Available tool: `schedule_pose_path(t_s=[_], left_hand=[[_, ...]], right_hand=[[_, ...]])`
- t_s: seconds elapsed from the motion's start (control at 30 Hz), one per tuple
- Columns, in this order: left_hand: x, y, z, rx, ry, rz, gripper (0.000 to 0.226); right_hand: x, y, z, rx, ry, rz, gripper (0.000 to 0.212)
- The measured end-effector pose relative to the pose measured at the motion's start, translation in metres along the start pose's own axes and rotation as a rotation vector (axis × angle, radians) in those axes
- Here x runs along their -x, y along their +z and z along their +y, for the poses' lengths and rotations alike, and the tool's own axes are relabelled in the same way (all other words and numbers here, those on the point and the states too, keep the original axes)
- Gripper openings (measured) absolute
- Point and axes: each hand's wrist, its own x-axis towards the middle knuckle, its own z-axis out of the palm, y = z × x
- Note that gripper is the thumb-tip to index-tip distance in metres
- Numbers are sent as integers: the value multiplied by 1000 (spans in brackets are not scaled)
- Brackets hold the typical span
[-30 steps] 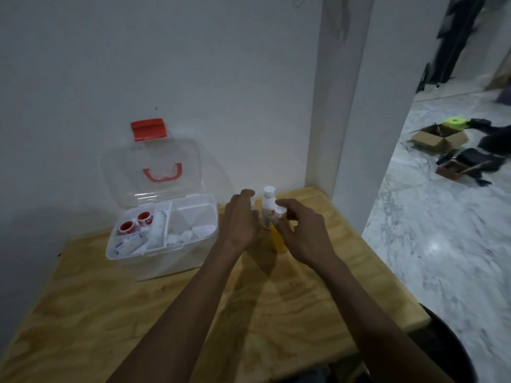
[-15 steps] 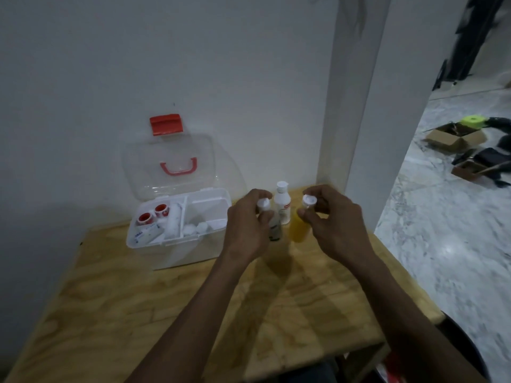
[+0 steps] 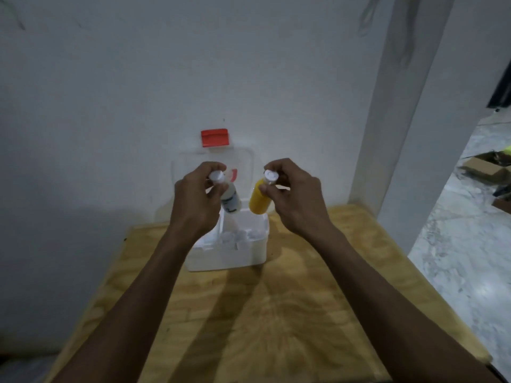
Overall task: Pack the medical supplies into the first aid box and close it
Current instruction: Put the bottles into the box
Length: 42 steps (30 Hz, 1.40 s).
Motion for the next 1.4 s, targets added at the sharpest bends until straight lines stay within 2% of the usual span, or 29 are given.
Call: schedule_pose_path(t_s=[0.27,0.6,0.83,1.4], left_hand=[[-17,22,-26,-176,11,-219,30],[-17,50,-39,-356,-102,-479,39],[-13,54,-46,-378,-129,-509,40],[-5,50,-43,-342,-149,-492,51]], right_hand=[[-19,38,30,129,86,-205,19],[-15,54,52,325,113,-399,21],[-13,62,54,395,123,-467,24],[-13,59,54,459,99,-458,49]])
